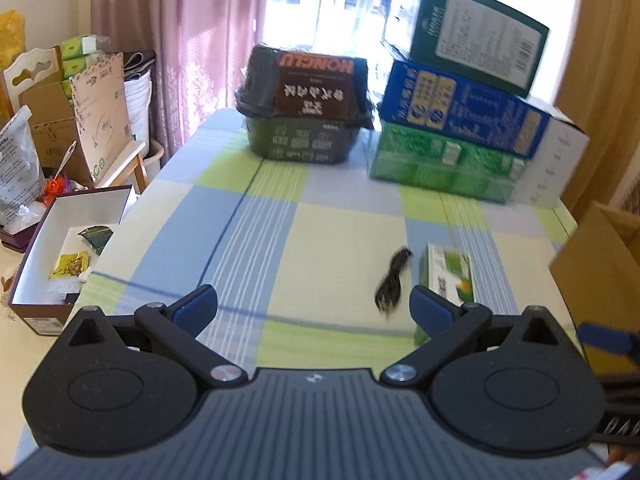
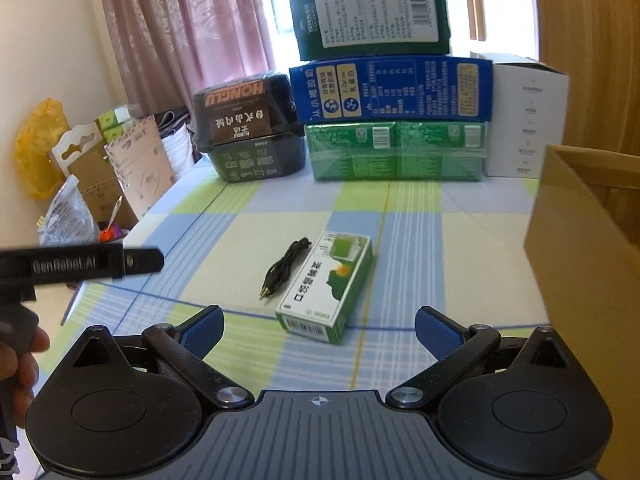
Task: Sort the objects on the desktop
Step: 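Grasp the green-and-white spray box with the right gripper while the left gripper grasps the black cable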
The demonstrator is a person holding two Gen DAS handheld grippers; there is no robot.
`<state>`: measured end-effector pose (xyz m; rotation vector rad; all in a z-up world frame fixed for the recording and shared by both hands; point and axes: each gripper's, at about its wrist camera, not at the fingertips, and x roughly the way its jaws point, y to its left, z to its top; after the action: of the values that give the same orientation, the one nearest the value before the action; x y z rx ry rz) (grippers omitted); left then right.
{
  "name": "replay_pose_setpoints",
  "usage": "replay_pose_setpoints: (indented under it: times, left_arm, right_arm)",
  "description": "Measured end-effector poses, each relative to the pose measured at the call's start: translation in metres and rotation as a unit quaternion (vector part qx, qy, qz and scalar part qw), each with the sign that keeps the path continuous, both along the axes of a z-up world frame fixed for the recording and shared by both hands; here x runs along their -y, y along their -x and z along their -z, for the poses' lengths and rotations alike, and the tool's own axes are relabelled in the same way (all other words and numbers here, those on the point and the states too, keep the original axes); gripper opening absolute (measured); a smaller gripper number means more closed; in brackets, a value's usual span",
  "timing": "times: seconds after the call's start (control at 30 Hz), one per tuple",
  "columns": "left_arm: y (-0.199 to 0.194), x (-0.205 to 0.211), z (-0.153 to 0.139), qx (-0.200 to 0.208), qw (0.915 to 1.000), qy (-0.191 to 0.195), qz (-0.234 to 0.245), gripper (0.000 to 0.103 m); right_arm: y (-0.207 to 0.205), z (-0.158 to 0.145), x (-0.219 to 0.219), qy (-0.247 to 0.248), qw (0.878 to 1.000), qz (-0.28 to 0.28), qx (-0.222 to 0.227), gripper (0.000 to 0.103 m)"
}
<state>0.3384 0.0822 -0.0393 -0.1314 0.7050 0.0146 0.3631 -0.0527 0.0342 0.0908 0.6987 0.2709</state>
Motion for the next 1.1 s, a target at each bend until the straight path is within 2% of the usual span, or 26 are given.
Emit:
replay_pose_setpoints:
  times: [0.03, 0.17, 0.3, 0.5, 0.57, 0.7, 0.8, 1.03, 1.1]
  left_arm:
    - [-0.005, -0.002, 0.003, 0.001, 1.0, 0.002, -0.007, 0.101]
    - [-0.016, -0.009, 0.02, -0.008, 0.9993, -0.002, -0.036, 0.1]
    - [-0.024, -0.004, 0.041, -0.022, 0.9993, -0.025, -0.018, 0.1]
    - [-0.031, -0.006, 0.045, 0.014, 0.9988, -0.047, -0.001, 0.1]
    - [-0.034, -0.007, 0.049, 0.013, 0.9984, -0.055, -0.003, 0.1]
    - [-0.039, -0.013, 0.056, -0.008, 0.9994, -0.033, 0.007, 0.1]
    - [-0.041, -0.013, 0.058, -0.018, 0.9991, -0.033, 0.019, 0.1]
    - [-0.045, -0.008, 0.062, -0.033, 0.9984, -0.04, 0.023, 0.1]
    - [-0.045, -0.006, 0.063, -0.033, 0.9984, -0.041, 0.024, 0.1]
  right_arm:
    - [-0.004, 0.005, -0.001, 0.002, 1.0, -0.002, 0.0, 0.09]
    - [-0.017, 0.026, -0.004, 0.007, 1.0, -0.008, 0.002, 0.085]
    - [-0.032, 0.044, -0.008, 0.004, 1.0, -0.008, -0.012, 0.084]
    - [-0.044, 0.053, -0.017, 0.012, 1.0, -0.013, -0.009, 0.084]
    - [-0.049, 0.055, -0.021, 0.015, 1.0, -0.014, -0.006, 0.084]
    - [-0.059, 0.061, -0.025, 0.025, 1.0, -0.007, -0.006, 0.084]
    - [-0.066, 0.067, -0.024, 0.024, 1.0, -0.005, -0.011, 0.075]
    - [-0.073, 0.071, -0.023, 0.023, 1.0, -0.012, -0.012, 0.068]
    - [-0.073, 0.07, -0.021, 0.028, 1.0, -0.011, -0.008, 0.063]
